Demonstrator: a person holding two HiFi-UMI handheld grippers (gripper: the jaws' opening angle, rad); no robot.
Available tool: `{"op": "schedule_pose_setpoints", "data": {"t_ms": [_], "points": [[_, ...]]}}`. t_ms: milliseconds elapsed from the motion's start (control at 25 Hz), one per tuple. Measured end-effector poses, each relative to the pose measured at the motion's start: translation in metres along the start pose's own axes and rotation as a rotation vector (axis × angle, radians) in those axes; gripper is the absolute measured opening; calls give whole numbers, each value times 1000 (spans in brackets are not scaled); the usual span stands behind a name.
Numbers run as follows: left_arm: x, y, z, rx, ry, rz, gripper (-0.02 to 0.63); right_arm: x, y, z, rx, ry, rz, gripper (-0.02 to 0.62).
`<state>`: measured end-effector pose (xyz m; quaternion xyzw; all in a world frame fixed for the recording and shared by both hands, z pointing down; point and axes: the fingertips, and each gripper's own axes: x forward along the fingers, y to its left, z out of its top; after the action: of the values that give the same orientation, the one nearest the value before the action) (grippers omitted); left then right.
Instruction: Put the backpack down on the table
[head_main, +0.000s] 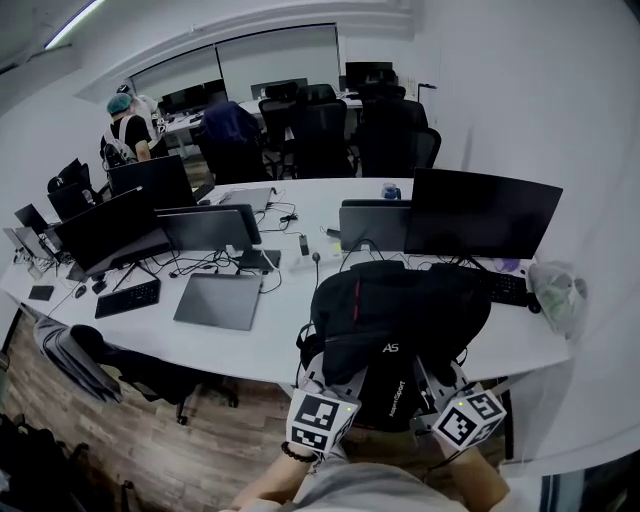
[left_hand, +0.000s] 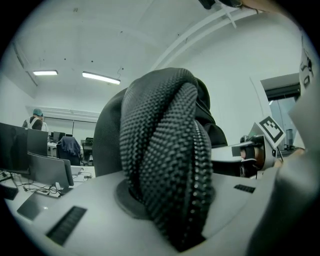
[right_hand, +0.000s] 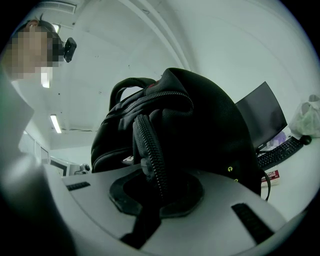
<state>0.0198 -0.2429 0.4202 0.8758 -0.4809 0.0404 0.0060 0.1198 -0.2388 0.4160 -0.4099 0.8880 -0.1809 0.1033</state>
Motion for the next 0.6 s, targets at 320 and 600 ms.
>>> {"op": "schedule_pose_setpoints", "data": {"t_ms": [320, 600], "points": [[47, 73, 2, -8, -12, -49, 72, 79, -18, 5, -17, -24, -66, 37], [75, 124, 5, 5, -27, -80, 72, 135, -27, 9, -34, -36, -94, 35]]}}
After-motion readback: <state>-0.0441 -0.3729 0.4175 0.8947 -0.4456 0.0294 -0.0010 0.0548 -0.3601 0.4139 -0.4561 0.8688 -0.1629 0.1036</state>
